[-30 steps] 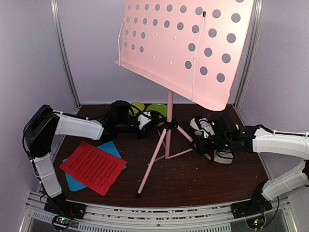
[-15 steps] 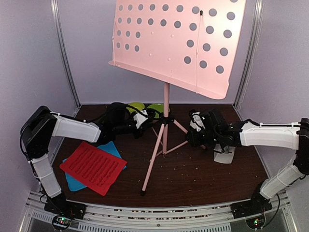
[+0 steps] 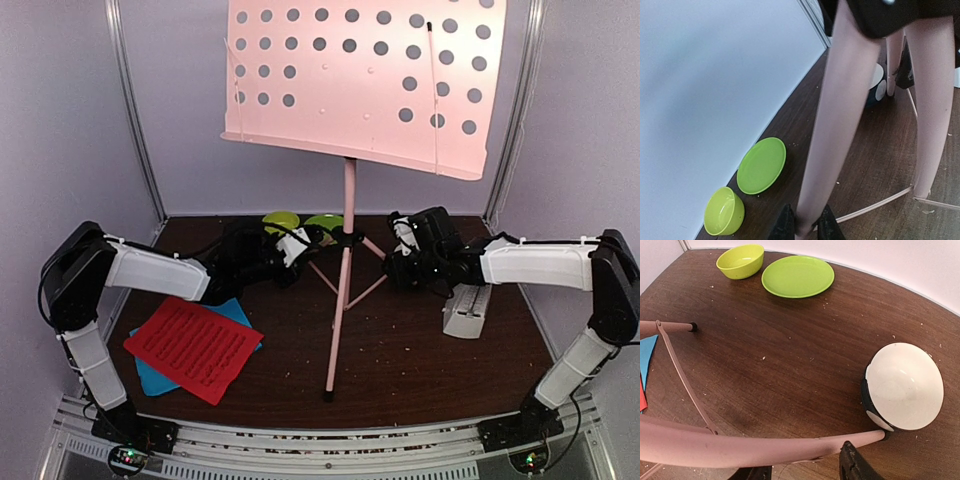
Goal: Set up the instrument practice props
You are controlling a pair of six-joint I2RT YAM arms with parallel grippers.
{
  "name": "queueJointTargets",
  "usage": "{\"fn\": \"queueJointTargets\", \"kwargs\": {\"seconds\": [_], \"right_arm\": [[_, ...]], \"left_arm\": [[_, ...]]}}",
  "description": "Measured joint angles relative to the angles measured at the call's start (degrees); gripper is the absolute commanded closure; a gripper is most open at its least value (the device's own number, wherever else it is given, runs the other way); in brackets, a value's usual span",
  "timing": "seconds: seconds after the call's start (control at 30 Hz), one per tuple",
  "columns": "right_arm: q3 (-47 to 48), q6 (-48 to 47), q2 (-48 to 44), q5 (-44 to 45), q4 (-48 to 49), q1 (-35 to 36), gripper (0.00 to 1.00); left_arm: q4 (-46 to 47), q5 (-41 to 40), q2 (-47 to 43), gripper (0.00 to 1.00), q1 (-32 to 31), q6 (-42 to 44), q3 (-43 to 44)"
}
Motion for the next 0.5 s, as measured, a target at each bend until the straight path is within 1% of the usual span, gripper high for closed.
{"fn": "queueJointTargets", "kwargs": {"seconds": [0.5], "right_arm": [[4.2, -1.9, 5.5, -0.9, 1.8, -1.8, 0.52]], "left_arm": [[0.4, -6.4, -0.2, 0.91, -1.7, -1.6, -0.4]]}}
